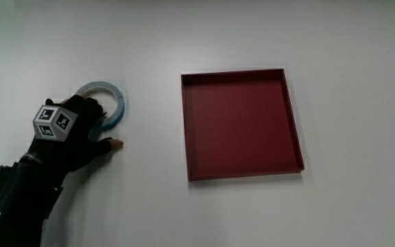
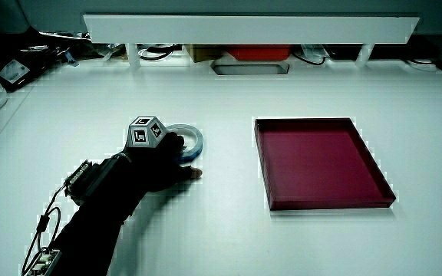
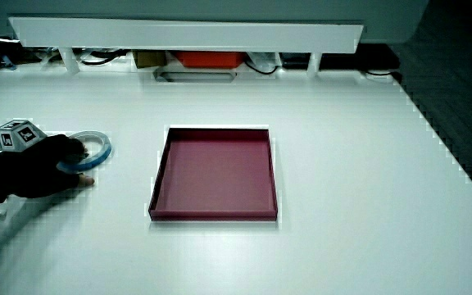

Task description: Pick blue tape

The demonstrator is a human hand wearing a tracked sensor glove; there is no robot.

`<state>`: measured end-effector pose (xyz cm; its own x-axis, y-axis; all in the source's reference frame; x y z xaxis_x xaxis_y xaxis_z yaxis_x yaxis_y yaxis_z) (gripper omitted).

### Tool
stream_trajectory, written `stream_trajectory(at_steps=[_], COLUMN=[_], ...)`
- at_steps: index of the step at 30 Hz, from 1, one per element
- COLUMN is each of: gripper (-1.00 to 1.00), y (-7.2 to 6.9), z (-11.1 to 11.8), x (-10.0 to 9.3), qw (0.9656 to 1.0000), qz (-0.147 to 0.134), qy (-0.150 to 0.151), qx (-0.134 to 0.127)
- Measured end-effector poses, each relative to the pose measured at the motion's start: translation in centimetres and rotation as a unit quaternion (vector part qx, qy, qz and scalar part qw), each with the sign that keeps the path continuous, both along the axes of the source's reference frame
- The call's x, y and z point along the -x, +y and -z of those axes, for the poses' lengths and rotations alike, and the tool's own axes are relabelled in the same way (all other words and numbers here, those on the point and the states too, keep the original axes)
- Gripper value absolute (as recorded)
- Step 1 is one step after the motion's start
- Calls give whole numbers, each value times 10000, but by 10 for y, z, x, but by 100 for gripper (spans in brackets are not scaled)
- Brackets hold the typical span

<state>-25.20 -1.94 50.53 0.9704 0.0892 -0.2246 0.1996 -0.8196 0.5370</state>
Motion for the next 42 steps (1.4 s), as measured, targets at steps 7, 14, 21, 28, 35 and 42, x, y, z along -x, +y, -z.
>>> stream_trajectory(at_steps=[7, 14, 21, 28, 35, 42], gripper=[33, 55, 76, 97, 100, 100], y=[2, 4, 7, 9, 14, 13], z=[6, 6, 7, 5, 0, 44], x=[-6, -6, -5, -5, 2, -14], qw=[9992, 9965, 9942, 9933, 9900, 9851], qz=[-80, -101, -95, -39, -201, -238], qy=[86, 216, 312, 398, 402, 537], qx=[-387, -801, -1025, -1088, -1340, -1617])
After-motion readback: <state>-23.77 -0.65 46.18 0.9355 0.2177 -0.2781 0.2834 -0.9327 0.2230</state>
